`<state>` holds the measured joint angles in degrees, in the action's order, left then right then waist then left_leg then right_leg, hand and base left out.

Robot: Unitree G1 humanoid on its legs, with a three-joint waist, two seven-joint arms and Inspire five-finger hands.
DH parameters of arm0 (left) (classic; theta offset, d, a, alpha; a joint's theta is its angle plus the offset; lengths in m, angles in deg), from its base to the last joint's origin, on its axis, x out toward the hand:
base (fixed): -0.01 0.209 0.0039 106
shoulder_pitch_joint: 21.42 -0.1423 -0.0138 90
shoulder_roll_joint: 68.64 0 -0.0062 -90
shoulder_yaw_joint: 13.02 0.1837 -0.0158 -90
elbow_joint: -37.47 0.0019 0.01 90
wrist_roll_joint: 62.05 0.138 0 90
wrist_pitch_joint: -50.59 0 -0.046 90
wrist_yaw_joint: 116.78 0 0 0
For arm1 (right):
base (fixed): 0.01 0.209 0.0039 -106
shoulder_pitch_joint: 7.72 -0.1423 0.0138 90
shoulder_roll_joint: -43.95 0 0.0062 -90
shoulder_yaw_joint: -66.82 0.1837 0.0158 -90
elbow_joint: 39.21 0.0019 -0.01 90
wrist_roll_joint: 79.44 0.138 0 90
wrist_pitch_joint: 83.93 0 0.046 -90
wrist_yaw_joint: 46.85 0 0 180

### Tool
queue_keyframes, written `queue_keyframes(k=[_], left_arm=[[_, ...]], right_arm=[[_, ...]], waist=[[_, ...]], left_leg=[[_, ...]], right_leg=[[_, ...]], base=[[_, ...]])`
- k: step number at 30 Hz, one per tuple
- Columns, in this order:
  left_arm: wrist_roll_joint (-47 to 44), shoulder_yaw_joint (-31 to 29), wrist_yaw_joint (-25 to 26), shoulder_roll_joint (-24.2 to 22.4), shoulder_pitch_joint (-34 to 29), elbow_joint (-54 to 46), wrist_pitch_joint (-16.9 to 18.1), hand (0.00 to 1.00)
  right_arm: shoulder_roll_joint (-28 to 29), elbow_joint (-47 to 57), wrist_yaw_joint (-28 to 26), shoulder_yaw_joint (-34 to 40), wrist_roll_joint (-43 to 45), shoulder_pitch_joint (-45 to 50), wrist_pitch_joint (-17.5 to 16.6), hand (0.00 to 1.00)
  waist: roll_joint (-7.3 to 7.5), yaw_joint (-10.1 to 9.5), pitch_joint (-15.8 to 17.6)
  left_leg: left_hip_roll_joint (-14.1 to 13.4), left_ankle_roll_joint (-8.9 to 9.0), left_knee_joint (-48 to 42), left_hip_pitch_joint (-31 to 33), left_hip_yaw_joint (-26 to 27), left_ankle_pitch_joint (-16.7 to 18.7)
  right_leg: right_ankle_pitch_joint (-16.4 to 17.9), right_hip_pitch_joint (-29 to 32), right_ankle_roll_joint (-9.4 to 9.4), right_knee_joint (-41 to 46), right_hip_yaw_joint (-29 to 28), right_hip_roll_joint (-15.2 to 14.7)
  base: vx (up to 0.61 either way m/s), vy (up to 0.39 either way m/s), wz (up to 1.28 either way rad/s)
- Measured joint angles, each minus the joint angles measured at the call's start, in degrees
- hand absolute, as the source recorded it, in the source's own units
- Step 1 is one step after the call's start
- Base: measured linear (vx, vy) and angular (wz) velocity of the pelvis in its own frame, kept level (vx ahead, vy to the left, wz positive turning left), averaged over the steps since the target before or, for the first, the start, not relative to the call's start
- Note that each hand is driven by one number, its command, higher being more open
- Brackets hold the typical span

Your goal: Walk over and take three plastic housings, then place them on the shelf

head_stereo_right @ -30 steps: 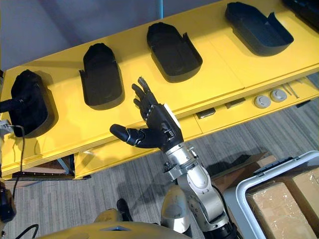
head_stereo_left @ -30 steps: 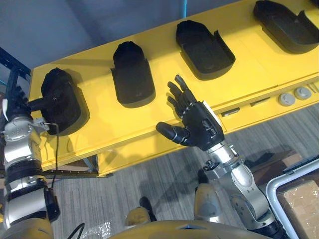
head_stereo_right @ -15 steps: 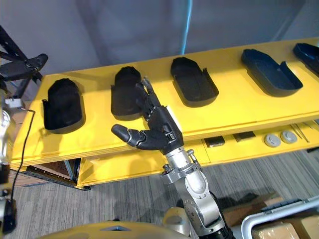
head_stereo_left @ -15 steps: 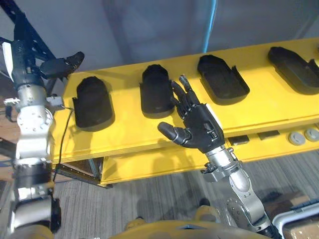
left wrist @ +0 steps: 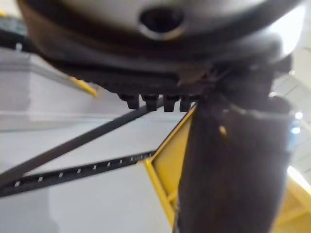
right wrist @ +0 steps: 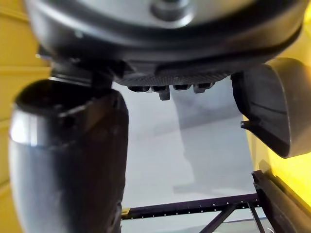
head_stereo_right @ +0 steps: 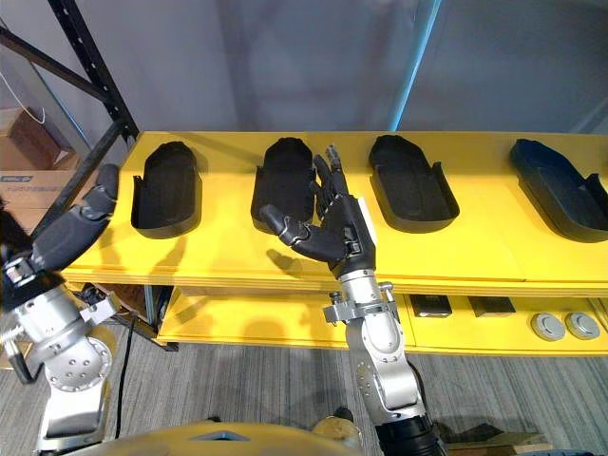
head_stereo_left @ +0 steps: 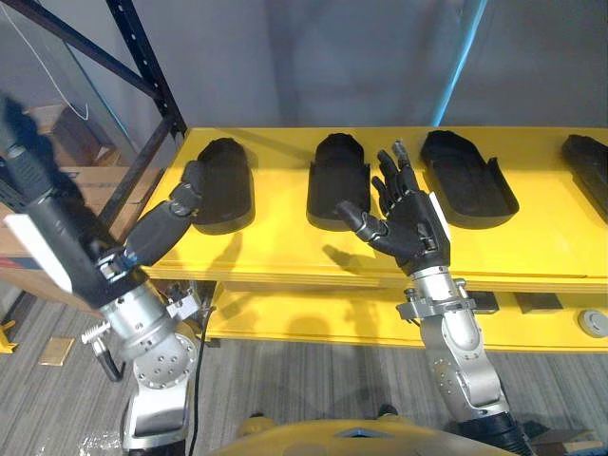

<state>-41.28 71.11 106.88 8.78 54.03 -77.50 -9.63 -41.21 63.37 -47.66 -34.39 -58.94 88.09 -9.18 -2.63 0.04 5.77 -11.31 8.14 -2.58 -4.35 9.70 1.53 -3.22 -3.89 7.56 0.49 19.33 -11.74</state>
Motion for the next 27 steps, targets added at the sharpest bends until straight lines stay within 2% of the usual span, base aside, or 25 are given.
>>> queue_keyframes(k=[2, 5, 8, 10, 13, 15, 18, 21, 27], left_arm=[[-0.01, 0.3, 2.79, -1.31, -0.98, 1.78, 0.38, 1.0], [-4.01, 0.38, 3.63, -2.16, -2.04, 10.32, -0.78, 1.0], [-7.83, -0.97, 4.05, -3.65, -3.49, 23.97, -5.2, 1.0], [-13.48, -4.8, 4.47, -4.66, -4.21, 36.2, -8.84, 1.0], [-16.25, -10.83, 4.86, -6.2, -6.15, 45.45, -10.19, 1.0], [-16.32, -12.5, 4.24, -6.44, -7.79, 48.36, -10.19, 1.0], [-16.95, -14.7, 0.76, -6.91, -9.59, 51.66, -10.19, 1.0], [-18.89, -14.64, -4.52, -6.56, -10.15, 54.74, -11.35, 1.0], [-23.19, -11.78, -14.19, -6.22, -9.36, 58.44, -11.77, 1.0]], right_arm=[[0.02, -1.44, 1.8, -0.75, -0.06, 0.0, -0.55, 1.0], [0.05, -3.46, 3.71, -1.72, -0.16, -0.09, -1.59, 1.0], [0.1, -4.06, 5.06, -2.99, -2.28, -0.34, -1.6, 1.0], [-0.04, -5.98, 5.69, -2.95, -4.98, -2.67, -1.77, 1.0], [-1.02, -8.53, 6.32, -2.22, -7.41, -7.26, -1.78, 1.0], [-2.42, -9.16, 6.16, -1.9, -9.03, -11.04, -1.77, 1.0], [-4.63, -11.97, 4.04, -2.89, -11.41, -20.42, -1.15, 1.0], [-5.14, -13.54, 0.74, -5.28, -13.89, -27.51, 0.3, 1.0], [-5.18, -19.79, -1.89, -10.81, -24.0, -35.27, 2.51, 1.0]], waist=[[0.22, -0.2, -0.02], [0.37, -1.96, 0.03], [1.18, -2.71, 0.03], [2.91, -2.85, 0.24], [5.34, -3.37, 0.22], [6.08, -4.5, 0.21], [6.02, -6.46, 0.35], [5.85, -7.34, 0.48], [7.47, -9.36, 1.56]], left_leg=[[-0.02, 0.0, 0.02, -0.01, -0.92, 0.0], [-0.27, 0.05, 0.1, 0.19, -1.48, -0.02], [-0.29, 0.26, 0.21, 0.99, -2.31, -0.15], [-0.44, 0.37, 0.57, 1.02, -2.44, -0.21], [-0.45, 0.42, 0.78, 1.24, -3.42, -0.24], [-0.38, 0.44, 0.81, 1.34, -4.1, -0.24], [-0.3, 0.47, 0.78, 1.02, -5.45, -0.24], [-0.31, 0.72, 0.17, 1.95, -6.67, -0.4], [-0.27, 0.61, -0.33, 3.03, -7.8, -0.49]], right_leg=[[0.04, -0.97, -0.04, -0.63, 0.93, 0.13], [0.16, -1.33, -0.08, -1.03, 1.48, 0.47], [0.14, -1.41, -0.1, -1.59, 2.25, 0.63], [0.1, -1.37, -0.11, -1.73, 2.39, 0.84], [0.03, -1.56, -0.02, -1.62, 2.77, 0.9], [0.04, -1.8, -0.04, -1.57, 2.76, 0.89], [0.53, -3.18, -0.4, -1.55, 3.48, 0.89], [1.15, -3.21, -0.55, -1.53, 4.17, 0.95], [1.24, -3.09, -0.64, -1.46, 4.92, 0.98]], base=[[0.01, -0.004, 0.19], [0.01, -0.006, 0.1], [0.02, 0.001, 0.15], [0.04, 0.006, 0.04], [0.05, 0.011, 0.15], [0.04, 0.021, 0.22], [0.0, 0.012, 0.21], [-0.04, -0.007, 0.15], [-0.03, 0.006, 0.08]])
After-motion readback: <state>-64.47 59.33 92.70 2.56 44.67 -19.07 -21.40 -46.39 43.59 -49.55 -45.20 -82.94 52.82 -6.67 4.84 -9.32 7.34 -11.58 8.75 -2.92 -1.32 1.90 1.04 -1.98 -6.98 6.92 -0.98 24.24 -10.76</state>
